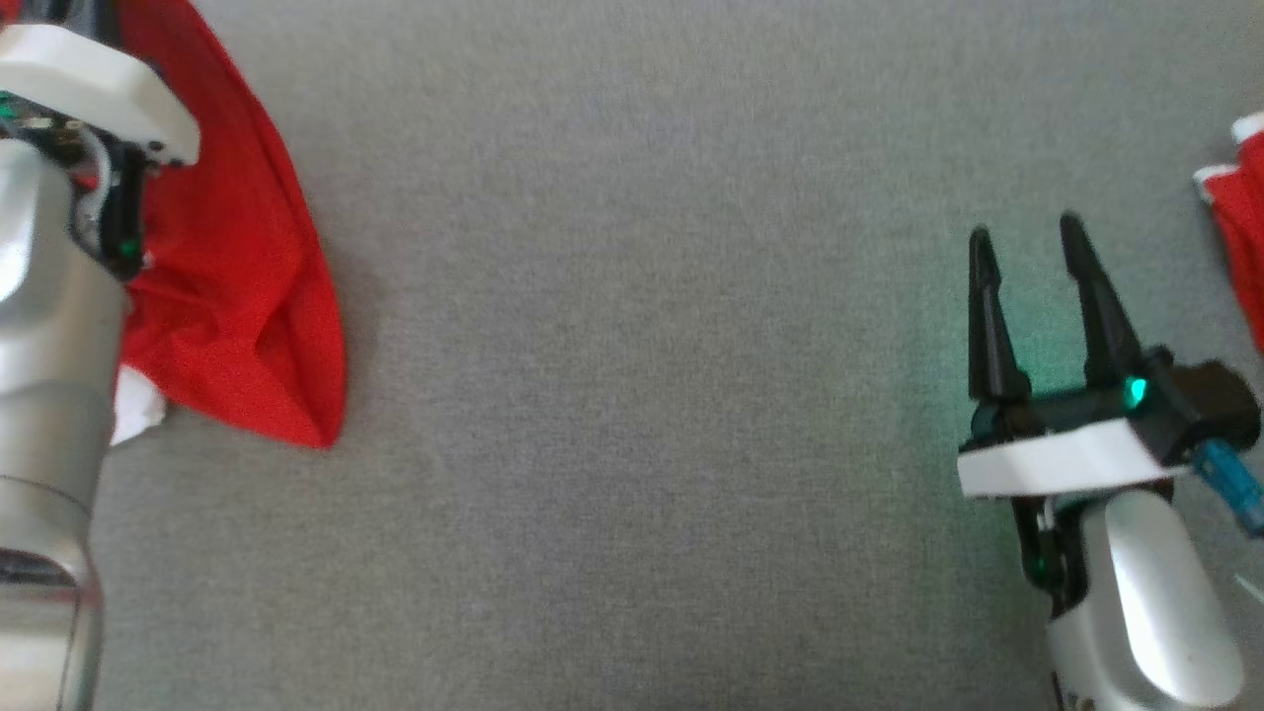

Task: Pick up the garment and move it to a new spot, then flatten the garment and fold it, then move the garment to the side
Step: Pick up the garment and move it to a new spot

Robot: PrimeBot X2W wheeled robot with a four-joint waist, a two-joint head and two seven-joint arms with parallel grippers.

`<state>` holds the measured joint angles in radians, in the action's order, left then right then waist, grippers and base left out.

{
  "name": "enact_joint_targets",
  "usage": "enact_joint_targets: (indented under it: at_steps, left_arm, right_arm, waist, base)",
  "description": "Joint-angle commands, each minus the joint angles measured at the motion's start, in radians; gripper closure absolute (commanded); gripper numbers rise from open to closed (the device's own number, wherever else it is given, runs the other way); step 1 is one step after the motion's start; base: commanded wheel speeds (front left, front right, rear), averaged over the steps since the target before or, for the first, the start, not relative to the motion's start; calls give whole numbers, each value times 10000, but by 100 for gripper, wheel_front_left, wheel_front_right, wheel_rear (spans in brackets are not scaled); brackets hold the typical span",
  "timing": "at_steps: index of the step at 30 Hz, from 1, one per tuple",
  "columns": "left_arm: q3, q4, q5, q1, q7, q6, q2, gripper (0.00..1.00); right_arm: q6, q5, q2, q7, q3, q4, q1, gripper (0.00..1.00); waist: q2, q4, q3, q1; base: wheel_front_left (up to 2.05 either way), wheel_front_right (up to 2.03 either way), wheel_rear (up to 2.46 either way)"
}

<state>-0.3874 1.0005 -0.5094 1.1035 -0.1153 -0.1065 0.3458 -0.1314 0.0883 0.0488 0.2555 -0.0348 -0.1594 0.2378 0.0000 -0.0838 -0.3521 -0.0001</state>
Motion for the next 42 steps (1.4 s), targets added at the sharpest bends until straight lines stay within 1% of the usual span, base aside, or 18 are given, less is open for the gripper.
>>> enact_joint_targets:
  at_steps: [1,4,5,9,13,17,21,29,32,35,39,40,41,42]
  left_arm:
    - [262,-335,56,440,-268,101,409,100]
    - [288,-589,44,394,-857,225,152,100]
    - [324,-861,40,319,-1101,370,-20,100]
    - [179,-1655,161,52,-1312,526,-420,100]
    - [-109,-2673,344,-229,-1373,637,-815,100]
    - [-548,-3612,503,-467,-1188,708,-1237,100]
    - [-940,-4384,661,-557,-921,815,-1558,100]
    - [-1328,-5507,711,-221,-659,975,-2165,100]
    - [-1417,-5698,783,-65,-654,1051,-2244,100]
    - [-1455,-5588,850,212,-617,1142,-2301,100]
    - [-1661,-4572,1004,656,-500,984,-2267,100]
    - [-1758,-4179,1042,732,-411,895,-2256,52]
    - [-1758,-4179,1042,732,-411,895,-2256,52]
    - [-1829,-3804,1047,807,-355,792,-2264,0]
  right_arm:
    - [7,68,14,63,-210,208,-202,0]
    - [7,200,14,63,-213,47,-397,0]
    - [7,292,14,63,-249,-22,-524,0]
    - [7,465,14,63,-321,-62,-653,0]
    - [7,635,14,63,-396,-17,-647,0]
    - [7,789,14,63,-501,17,-616,0]
    - [7,991,14,63,-626,70,-525,0]
    - [7,1358,14,63,-733,122,-349,0]
    - [7,1480,14,63,-794,121,-346,0]
    - [7,1528,14,63,-875,182,-293,0]
    - [7,1605,14,63,-980,258,-176,0]
    - [7,1627,14,63,-1001,268,-156,0]
    - [7,1627,14,63,-1001,268,-156,0]
    - [7,1650,14,63,-1023,275,-141,0]
  waist:
    - [0,-138,501,1]
    - [0,-231,1006,1]
    - [0,-257,1317,1]
    - [0,-177,1731,1]
    - [0,140,1864,1]
    - [0,635,1804,1]
    - [0,1285,1623,1]
    - [0,2657,1256,1]
    - [0,3116,1222,1]
    - [0,3503,1043,1]
    - [0,3860,727,1]
    - [0,3912,659,1]
    - [0,3912,659,1]
    - [0,3945,590,1]
  base:
    - [0,0,0]
    - [0,0,0]
    - [0,0,0]
    - [0,0,0]
    - [0,0,0]
    - [0,0,0]
    - [0,0,0]
    - [0,0,0]
    - [0,0,0]
    - [0,0,0]
    - [0,0,0]
    - [0,0,0]
    - [0,0,0]
    - [0,0,0]
